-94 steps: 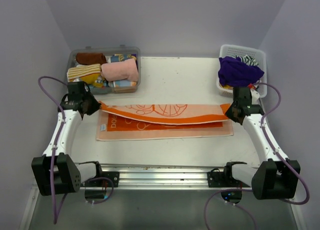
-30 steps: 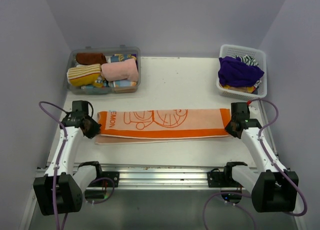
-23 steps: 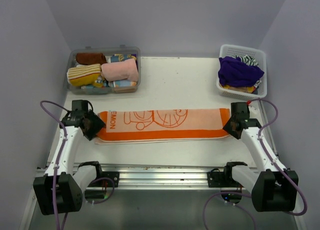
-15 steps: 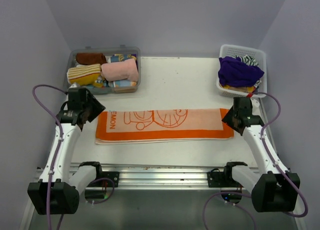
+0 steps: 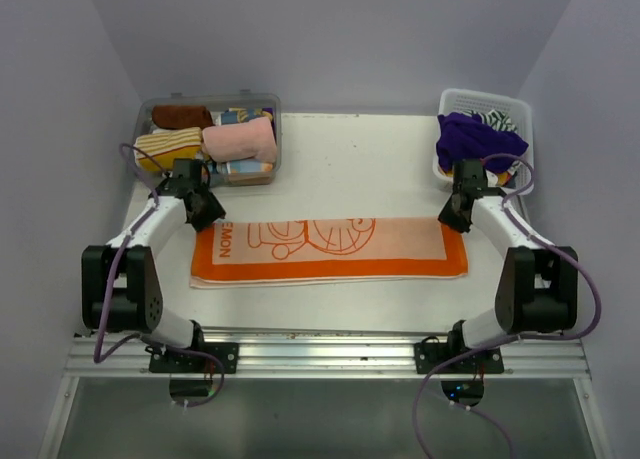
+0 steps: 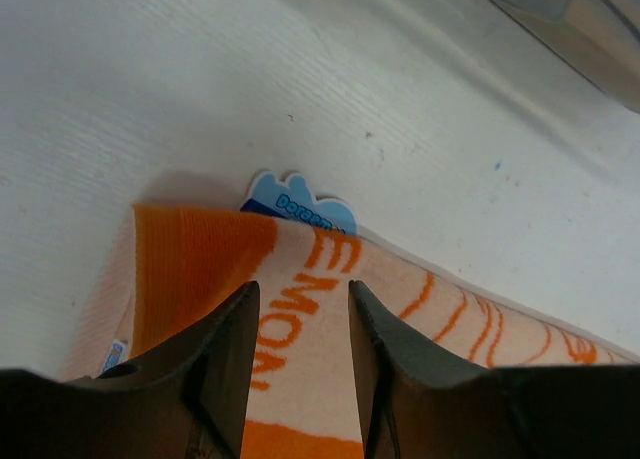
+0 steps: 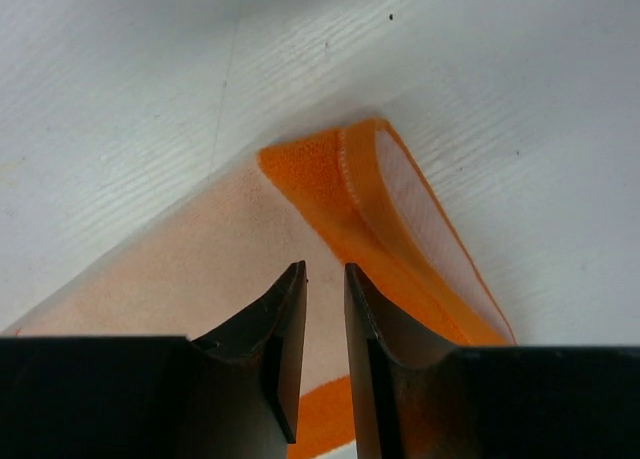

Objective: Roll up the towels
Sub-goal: Fold the towel

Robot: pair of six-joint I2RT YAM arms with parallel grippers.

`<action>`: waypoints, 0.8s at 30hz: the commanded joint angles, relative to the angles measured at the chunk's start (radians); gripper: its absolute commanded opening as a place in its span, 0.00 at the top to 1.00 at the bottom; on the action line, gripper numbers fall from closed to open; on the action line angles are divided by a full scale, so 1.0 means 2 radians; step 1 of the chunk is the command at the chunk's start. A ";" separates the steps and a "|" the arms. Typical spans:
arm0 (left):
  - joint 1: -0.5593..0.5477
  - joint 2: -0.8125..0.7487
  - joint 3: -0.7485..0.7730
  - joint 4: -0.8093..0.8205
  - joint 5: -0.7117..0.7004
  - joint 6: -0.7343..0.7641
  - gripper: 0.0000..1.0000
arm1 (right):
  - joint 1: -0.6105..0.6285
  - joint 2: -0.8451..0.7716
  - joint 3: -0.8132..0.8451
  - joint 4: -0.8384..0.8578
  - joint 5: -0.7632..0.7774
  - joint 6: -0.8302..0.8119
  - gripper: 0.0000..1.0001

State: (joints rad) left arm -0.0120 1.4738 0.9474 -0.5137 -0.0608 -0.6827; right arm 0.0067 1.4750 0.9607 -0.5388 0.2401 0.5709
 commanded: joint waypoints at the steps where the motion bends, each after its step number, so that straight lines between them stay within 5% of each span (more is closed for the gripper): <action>1: 0.020 0.054 0.016 0.057 -0.019 0.025 0.56 | -0.024 0.045 0.017 0.022 0.002 -0.006 0.75; 7: 0.024 0.106 0.030 0.058 0.005 0.020 0.57 | -0.050 0.076 0.006 0.032 0.003 0.014 0.77; 12: 0.023 0.069 0.051 0.028 -0.002 0.026 0.57 | -0.054 0.087 0.007 0.020 -0.029 0.014 0.76; 18: 0.019 -0.049 0.055 0.005 -0.024 0.028 0.54 | -0.055 -0.025 -0.023 0.016 -0.001 0.017 0.74; 24: 0.011 -0.058 -0.001 0.030 0.042 0.017 0.52 | -0.054 -0.059 -0.042 0.012 -0.007 0.014 0.72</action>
State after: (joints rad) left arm 0.0174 1.3125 1.0122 -0.4957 -0.0555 -0.6518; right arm -0.0994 1.3674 0.9039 -0.5205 0.2180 0.5907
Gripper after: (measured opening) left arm 0.471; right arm 0.274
